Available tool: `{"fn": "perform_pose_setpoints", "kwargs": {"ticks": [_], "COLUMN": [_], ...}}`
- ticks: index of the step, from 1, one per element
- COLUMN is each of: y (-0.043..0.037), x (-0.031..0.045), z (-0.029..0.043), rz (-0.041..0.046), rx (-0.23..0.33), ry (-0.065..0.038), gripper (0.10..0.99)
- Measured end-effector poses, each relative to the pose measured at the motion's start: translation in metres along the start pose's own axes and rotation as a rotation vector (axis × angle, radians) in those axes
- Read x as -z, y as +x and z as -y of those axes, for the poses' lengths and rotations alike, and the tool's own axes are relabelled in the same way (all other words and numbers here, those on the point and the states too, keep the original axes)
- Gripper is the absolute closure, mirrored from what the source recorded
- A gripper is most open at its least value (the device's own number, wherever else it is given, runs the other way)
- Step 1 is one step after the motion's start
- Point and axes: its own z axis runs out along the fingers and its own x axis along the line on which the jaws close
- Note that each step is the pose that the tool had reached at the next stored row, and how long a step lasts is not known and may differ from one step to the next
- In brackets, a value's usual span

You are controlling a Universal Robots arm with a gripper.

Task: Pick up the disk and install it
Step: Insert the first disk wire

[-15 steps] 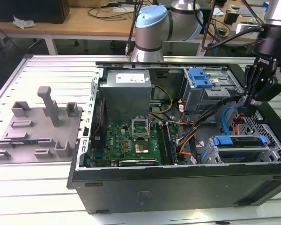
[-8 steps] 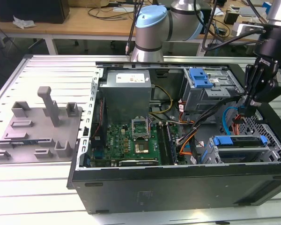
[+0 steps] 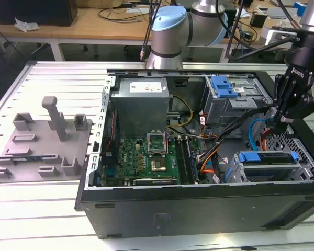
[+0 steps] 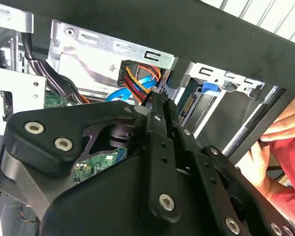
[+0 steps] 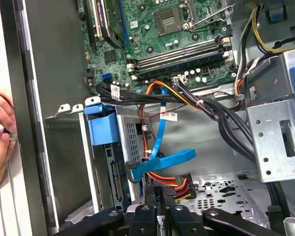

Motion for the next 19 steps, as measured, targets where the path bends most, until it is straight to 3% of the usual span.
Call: {"fn": "perform_pose_setpoints", "kwargs": {"ticks": [8, 11, 14, 18, 19], "y": [0.0052, 0.0104, 0.0171, 0.0227, 0.0247], "x": [0.0008, -0.0003, -0.0016, -0.0013, -0.0008], "z": [-0.0020, -0.0021, -0.0020, -0.0018, -0.0018], "rz": [0.0134, 0.0325, 0.0594, 0.0791, 0.0873], "rx": [0.041, 0.045, 0.048, 0.050, 0.052], "ry": [0.010, 0.009, 0.006, 0.004, 0.003], "gripper": [0.918, 0.918, 0.918, 0.918, 0.918]}}
